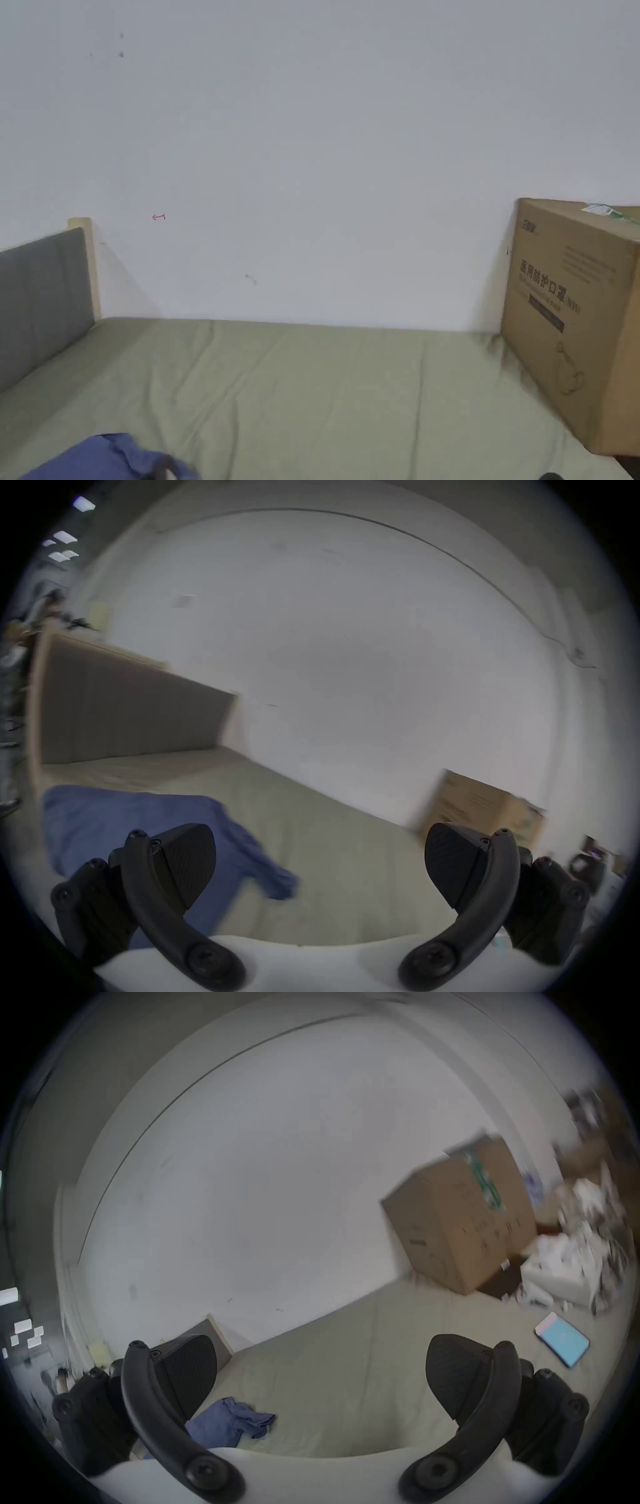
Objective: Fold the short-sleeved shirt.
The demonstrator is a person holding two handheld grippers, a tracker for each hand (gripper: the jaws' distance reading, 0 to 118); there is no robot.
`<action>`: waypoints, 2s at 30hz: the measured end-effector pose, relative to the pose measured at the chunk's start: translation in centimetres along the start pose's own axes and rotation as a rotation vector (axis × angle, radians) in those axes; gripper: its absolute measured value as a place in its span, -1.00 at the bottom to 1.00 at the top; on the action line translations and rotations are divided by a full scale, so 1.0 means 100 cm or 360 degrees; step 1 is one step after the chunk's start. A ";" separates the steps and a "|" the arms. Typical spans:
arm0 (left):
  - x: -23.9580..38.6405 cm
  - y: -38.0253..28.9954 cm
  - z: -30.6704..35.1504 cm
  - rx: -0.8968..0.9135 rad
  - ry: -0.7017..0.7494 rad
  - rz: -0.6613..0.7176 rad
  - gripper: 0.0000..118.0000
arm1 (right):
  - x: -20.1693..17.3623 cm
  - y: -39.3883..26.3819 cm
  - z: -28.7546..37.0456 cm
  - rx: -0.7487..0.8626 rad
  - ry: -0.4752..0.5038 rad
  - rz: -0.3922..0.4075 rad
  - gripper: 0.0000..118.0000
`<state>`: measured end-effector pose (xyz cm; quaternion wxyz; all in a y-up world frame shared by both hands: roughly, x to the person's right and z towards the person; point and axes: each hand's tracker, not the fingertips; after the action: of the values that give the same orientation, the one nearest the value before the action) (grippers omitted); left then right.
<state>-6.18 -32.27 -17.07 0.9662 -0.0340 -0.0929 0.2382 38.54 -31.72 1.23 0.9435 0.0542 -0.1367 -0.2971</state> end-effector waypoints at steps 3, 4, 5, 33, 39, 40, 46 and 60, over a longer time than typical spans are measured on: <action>0.012 -0.005 -0.006 -0.0085 -0.0015 -0.0424 1.00 | -0.002 -0.005 -0.002 -0.0016 -0.0170 0.0619 1.00; 0.014 -0.007 -0.006 -0.0139 -0.0082 -0.0470 1.00 | -0.006 -0.013 -0.006 -0.0027 -0.0143 0.0727 1.00; 0.018 -0.010 -0.007 -0.0185 -0.0128 -0.0515 1.00 | -0.006 -0.014 -0.006 -0.0043 -0.0118 0.0746 1.00; 0.038 -0.037 0.000 -0.0181 -0.0148 -0.0756 1.00 | -0.002 -0.033 -0.017 -0.0159 -0.0157 0.0817 1.00; 0.035 -0.034 0.004 -0.0151 -0.0147 -0.0740 1.00 | -0.001 -0.032 -0.016 -0.0156 -0.0163 0.0809 1.00; 0.034 -0.034 0.004 -0.0151 -0.0141 -0.0732 1.00 | 0.000 -0.031 -0.016 -0.0155 -0.0163 0.0805 1.00; 0.033 -0.032 0.004 -0.0154 -0.0136 -0.0714 1.00 | 0.001 -0.031 -0.017 -0.0165 -0.0168 0.0798 1.00; 0.035 -0.034 0.013 -0.0077 -0.0160 -0.0730 -0.99 | -0.008 -0.034 -0.004 -0.0057 -0.0103 0.0879 -1.00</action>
<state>-1.88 -33.65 -14.88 0.9881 -0.0234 -0.1519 0.0115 36.25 -34.02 0.05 0.9846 -0.0112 -0.1712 -0.0325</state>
